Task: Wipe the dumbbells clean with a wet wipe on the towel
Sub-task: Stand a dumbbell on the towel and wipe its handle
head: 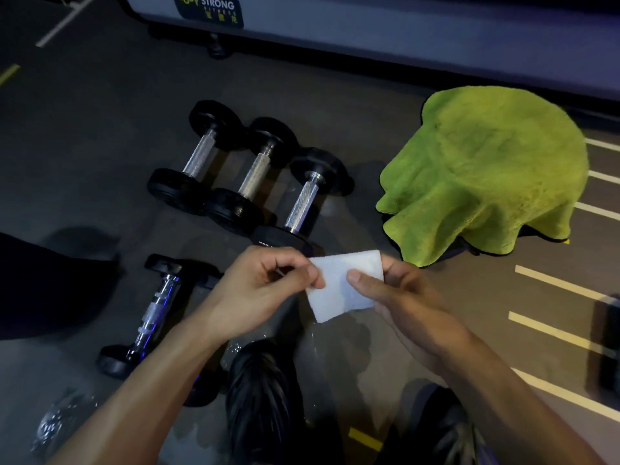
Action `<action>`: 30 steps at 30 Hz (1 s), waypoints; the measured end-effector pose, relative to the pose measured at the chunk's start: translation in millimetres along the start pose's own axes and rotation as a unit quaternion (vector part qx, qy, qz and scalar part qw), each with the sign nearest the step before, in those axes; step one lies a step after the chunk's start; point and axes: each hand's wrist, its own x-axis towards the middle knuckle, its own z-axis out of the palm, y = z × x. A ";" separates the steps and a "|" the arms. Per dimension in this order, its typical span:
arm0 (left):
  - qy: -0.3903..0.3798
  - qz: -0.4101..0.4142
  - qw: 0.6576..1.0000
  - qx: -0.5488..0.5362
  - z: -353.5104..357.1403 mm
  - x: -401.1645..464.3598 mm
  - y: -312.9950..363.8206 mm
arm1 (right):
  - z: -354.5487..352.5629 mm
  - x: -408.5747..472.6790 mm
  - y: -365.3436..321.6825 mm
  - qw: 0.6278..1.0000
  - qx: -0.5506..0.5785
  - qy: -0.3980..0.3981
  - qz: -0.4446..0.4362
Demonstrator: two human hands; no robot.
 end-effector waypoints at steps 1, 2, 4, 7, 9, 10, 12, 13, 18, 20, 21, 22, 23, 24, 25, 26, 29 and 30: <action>0.005 -0.011 1.000 0.002 -0.5 2.2 -2.9 | -1.0 1.9 -0.7 1.000 -0.023 0.006 -0.015; 0.011 -0.019 1.000 0.007 -1.4 4.7 -5.1 | -2.3 4.3 -1.0 0.998 -0.047 0.014 -0.033; 0.035 -0.037 0.999 0.019 -5.8 10.9 -10.1 | -5.7 9.8 -2.0 0.994 -0.080 0.041 -0.062; 0.075 -0.074 0.994 0.039 -19.3 26.7 -16.1 | -11.0 18.6 -6.1 0.986 -0.101 0.097 -0.094; 0.085 -0.080 0.990 0.083 -31.1 45.9 -19.3 | -12.9 24.8 -8.7 0.980 -0.114 0.129 -0.099; 0.090 -0.076 0.986 0.117 -36.5 59.1 -20.7 | -14.2 28.4 -9.6 0.978 -0.119 0.144 -0.095; 0.097 -0.078 0.970 0.209 -46.0 92.3 -22.8 | -16.5 35.3 -9.6 0.973 -0.134 0.171 -0.077; 0.103 -0.088 0.956 0.258 -49.7 110.5 -23.2 | -17.0 38.6 -9.3 0.972 -0.137 0.179 -0.067; 0.097 -0.190 0.909 0.358 -53.6 190.2 -38.9 | -18.2 53.4 -10.4 0.973 -0.106 0.202 -0.039; 0.086 -0.216 0.915 0.329 -48.0 209.7 -51.9 | -22.8 54.7 -12.3 0.971 -0.121 0.203 -0.040; 0.086 -0.223 0.919 0.314 -43.6 217.5 -57.9 | -25.4 54.7 -13.4 0.970 -0.128 0.202 -0.040; 0.092 -0.229 0.921 0.301 -39.7 224.4 -65.5 | -26.2 55.0 -16.5 0.970 -0.135 0.200 -0.040; 0.104 -0.234 0.923 0.285 -35.7 229.2 -69.9 | -26.6 55.1 -19.5 0.970 -0.135 0.197 -0.041; 0.115 -0.243 0.929 0.254 -32.6 234.5 -75.7 | -27.5 55.5 -21.3 0.971 -0.133 0.195 -0.042; 0.122 -0.253 0.937 0.206 -29.5 237.7 -78.4 | -28.8 56.1 -22.0 0.971 -0.131 0.195 -0.045; 0.129 -0.259 0.945 0.152 -27.2 240.0 -80.8 | -29.1 56.8 -24.0 0.971 -0.132 0.196 -0.044; 0.136 -0.267 0.951 0.081 -18.2 236.7 -76.2 | -28.1 55.8 -27.8 0.970 -0.131 0.199 -0.045; 0.138 -0.261 0.952 0.081 -15.3 235.1 -76.0 | -26.8 54.5 -28.6 0.970 -0.125 0.201 -0.046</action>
